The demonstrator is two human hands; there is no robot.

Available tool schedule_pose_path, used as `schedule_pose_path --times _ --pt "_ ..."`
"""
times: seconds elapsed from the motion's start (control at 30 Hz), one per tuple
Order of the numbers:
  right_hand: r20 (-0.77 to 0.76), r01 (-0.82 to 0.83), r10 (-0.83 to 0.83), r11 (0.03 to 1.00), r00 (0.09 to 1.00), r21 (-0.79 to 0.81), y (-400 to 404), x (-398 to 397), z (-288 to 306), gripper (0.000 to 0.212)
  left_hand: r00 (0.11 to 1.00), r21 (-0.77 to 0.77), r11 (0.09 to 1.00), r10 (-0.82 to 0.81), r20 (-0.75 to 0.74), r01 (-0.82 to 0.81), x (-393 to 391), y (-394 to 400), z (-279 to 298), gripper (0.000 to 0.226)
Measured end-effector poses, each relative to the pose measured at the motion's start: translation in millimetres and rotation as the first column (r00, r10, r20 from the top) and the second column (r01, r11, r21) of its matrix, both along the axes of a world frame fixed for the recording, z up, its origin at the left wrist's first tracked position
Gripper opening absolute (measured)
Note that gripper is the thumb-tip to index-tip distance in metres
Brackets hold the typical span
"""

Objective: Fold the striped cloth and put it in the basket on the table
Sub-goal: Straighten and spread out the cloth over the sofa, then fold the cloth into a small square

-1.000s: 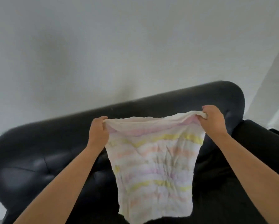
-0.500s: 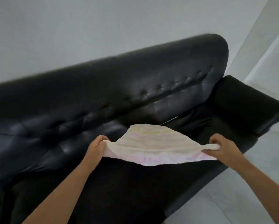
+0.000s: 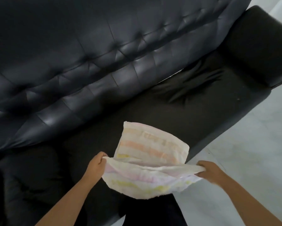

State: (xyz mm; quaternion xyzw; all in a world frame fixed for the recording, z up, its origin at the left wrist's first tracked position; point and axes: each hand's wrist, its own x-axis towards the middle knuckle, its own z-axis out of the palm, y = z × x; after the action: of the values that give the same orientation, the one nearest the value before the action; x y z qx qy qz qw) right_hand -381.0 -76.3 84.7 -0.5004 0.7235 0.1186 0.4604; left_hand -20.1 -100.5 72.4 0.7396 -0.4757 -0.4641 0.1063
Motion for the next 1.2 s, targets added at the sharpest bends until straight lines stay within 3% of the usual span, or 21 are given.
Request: schedule_pose_path --times 0.07,0.17,0.33,0.47,0.57,0.63,0.7,0.8,0.9,1.03,1.13,1.2 --pt "0.076 0.177 -0.176 0.984 0.981 -0.001 -7.8 -4.1 -15.8 0.027 1.000 -0.037 0.999 -0.012 0.006 0.012 -7.0 -24.2 -15.8 0.032" --pt "0.161 0.366 -0.355 0.929 0.921 -0.045 -25.5 -10.9 -44.5 0.002 0.999 -0.123 0.991 -0.048 0.017 0.050 -25.5 -69.1 -41.5 0.019" --pt "0.176 0.585 -0.558 0.789 0.811 -0.189 -58.3 -35.9 -130.9 0.004 0.985 -0.222 0.960 -0.158 0.075 0.171 -71.7 -150.9 -102.6 0.016" --pt "0.118 0.773 -0.775 0.579 0.621 -0.261 -78.3 -45.0 -201.1 0.044 0.939 -0.140 0.969 -0.153 0.308 0.204 -90.9 -183.5 -176.3 0.055" --pt "0.001 0.831 -0.834 0.549 0.551 -0.088 -54.9 -27.9 -236.0 0.065 0.917 0.092 0.987 -0.157 0.367 0.132 -88.1 -145.1 -216.8 0.068" --pt "0.053 0.875 -0.877 0.480 0.478 0.067 -27.2 -10.3 -249.4 0.070 0.922 0.235 0.971 -0.126 0.366 0.039 -80.8 -105.0 -223.8 0.078" --pt "0.064 0.885 -0.905 0.424 0.420 0.191 -5.8 4.3 -263.0 0.066 0.904 0.310 0.950 -0.150 0.400 0.020 -72.3 -76.9 -227.4 0.090" --pt "0.085 0.901 -0.935 0.354 0.344 0.251 8.1 14.8 -272.7 0.064 0.911 0.325 0.946 -0.124 0.394 -0.012 -62.1 -65.3 -226.6 0.094" --pt "0.089 0.891 -0.917 0.398 0.388 0.220 7.2 21.6 -270.7 0.049 0.962 0.344 0.936 -0.017 0.273 -0.081 -60.5 -56.5 -231.1 0.079" --pt "0.095 0.826 -0.825 0.562 0.557 0.038 -22.1 17.0 -250.0 0.034 0.971 0.223 0.954 0.164 0.173 -0.201 -71.8 -55.7 -221.6 0.047" --pt "0.116 0.740 -0.732 0.654 0.672 -0.156 -70.9 2.3 -238.4 0.037 0.930 0.111 0.924 0.357 0.091 -0.366 -87.1 -70.3 -219.5 0.052" --pt "0.121 0.664 -0.660 0.696 0.742 -0.275 -113.5 -10.3 -233.6 0.042 0.898 0.121 0.890 0.437 0.045 -0.439 -99.4 -76.2 -222.1 0.057"
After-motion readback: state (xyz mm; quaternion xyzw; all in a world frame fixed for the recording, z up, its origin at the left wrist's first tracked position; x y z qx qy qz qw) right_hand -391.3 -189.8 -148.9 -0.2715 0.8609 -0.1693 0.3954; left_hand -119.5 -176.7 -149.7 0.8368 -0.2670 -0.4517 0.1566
